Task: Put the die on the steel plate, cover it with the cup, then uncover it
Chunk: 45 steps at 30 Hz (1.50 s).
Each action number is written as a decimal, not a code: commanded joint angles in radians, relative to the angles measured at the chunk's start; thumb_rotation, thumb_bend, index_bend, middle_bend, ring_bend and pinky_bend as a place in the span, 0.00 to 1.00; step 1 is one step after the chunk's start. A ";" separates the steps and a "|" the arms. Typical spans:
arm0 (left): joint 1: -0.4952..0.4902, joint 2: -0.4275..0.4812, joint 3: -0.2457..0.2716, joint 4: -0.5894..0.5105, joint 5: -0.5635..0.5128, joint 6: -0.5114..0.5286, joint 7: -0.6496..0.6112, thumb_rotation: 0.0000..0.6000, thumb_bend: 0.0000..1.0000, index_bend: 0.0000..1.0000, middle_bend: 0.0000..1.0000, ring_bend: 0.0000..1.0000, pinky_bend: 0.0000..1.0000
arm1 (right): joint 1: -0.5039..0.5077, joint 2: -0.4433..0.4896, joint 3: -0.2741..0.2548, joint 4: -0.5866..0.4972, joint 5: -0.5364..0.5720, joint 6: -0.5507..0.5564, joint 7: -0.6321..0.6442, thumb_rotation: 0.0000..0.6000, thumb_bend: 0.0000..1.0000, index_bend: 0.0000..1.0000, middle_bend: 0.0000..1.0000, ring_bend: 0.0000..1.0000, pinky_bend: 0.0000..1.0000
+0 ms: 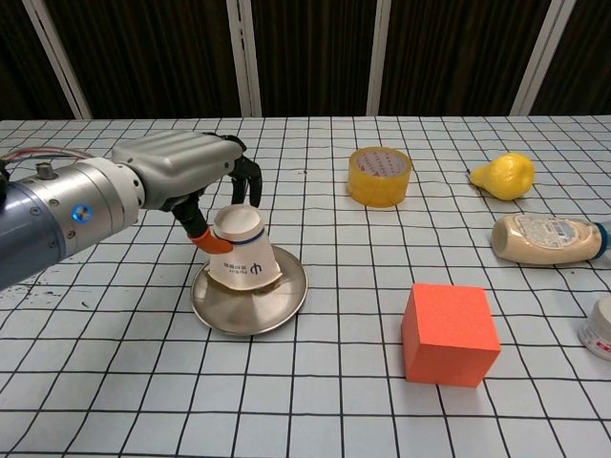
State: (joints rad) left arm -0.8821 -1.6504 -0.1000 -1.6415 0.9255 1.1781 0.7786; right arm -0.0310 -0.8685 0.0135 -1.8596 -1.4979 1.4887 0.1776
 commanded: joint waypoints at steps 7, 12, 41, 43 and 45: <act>0.008 -0.001 0.027 0.024 0.060 -0.025 -0.018 1.00 0.50 0.60 0.44 0.05 0.00 | 0.001 0.002 -0.001 -0.002 -0.003 -0.002 0.014 1.00 0.23 0.27 0.05 0.09 0.00; 0.017 -0.012 0.023 0.033 0.063 -0.041 -0.048 1.00 0.50 0.60 0.43 0.05 0.00 | 0.000 0.005 -0.002 -0.002 -0.007 0.002 0.020 1.00 0.23 0.27 0.05 0.09 0.00; 0.055 -0.062 -0.025 0.066 -0.002 -0.081 -0.149 1.00 0.49 0.59 0.43 0.05 0.00 | 0.003 0.004 -0.002 -0.008 -0.011 0.000 0.014 1.00 0.23 0.27 0.05 0.09 0.00; 0.056 -0.073 -0.012 0.073 0.013 -0.069 -0.129 1.00 0.49 0.59 0.43 0.05 0.00 | 0.004 0.005 -0.002 -0.009 -0.010 -0.002 0.016 1.00 0.23 0.27 0.05 0.09 0.00; 0.059 -0.070 -0.012 0.051 -0.007 -0.102 -0.153 1.00 0.49 0.59 0.43 0.05 0.00 | 0.005 0.004 -0.004 -0.008 -0.010 -0.005 0.011 1.00 0.23 0.27 0.05 0.09 0.00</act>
State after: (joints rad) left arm -0.8255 -1.7178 -0.1175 -1.5781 0.9296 1.1054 0.6453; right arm -0.0269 -0.8640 0.0103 -1.8678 -1.5078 1.4848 0.1909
